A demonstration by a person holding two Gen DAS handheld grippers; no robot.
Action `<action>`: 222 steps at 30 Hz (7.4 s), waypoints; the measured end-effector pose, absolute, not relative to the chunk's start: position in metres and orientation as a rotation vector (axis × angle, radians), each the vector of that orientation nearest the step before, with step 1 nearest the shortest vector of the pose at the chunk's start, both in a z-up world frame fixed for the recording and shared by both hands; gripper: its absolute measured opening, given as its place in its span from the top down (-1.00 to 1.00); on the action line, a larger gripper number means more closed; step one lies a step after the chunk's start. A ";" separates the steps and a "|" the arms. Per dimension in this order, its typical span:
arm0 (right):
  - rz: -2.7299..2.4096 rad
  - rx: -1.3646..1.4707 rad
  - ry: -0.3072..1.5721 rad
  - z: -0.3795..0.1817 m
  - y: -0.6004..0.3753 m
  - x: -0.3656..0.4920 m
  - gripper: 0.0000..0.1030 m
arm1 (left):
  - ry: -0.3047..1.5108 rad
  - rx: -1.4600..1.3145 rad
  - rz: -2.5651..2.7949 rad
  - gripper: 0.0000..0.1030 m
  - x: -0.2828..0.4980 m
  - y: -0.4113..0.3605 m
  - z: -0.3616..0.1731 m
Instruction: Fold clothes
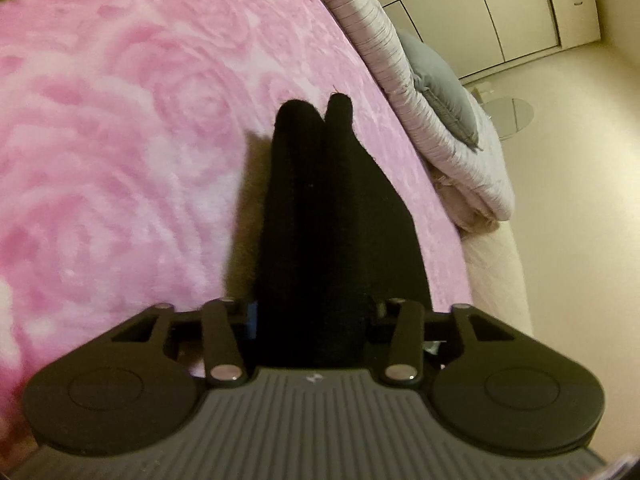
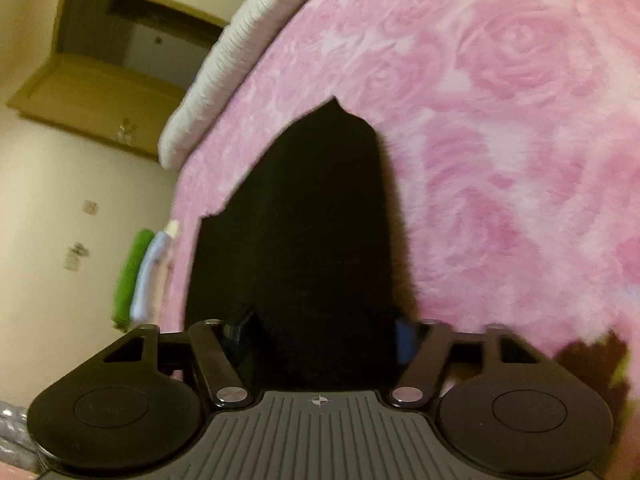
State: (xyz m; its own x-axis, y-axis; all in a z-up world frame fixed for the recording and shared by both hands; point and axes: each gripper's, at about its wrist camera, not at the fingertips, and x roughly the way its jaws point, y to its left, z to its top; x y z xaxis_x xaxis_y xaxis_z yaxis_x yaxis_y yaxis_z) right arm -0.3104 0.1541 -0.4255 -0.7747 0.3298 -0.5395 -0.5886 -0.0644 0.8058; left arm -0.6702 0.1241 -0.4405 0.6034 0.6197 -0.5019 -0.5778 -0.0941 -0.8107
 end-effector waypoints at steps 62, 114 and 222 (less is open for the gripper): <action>2.031 -0.195 1.828 -0.265 0.294 -1.026 0.14 | 0.024 -1.236 1.257 0.44 -1.382 0.252 -0.231; 2.156 -1.166 0.739 -0.230 0.203 -1.104 0.58 | 0.457 -1.049 1.510 0.99 -1.334 0.195 -0.242; 2.529 -1.383 0.448 -0.095 0.257 -0.767 -0.09 | 0.296 -1.415 2.330 0.02 -0.845 0.088 -0.093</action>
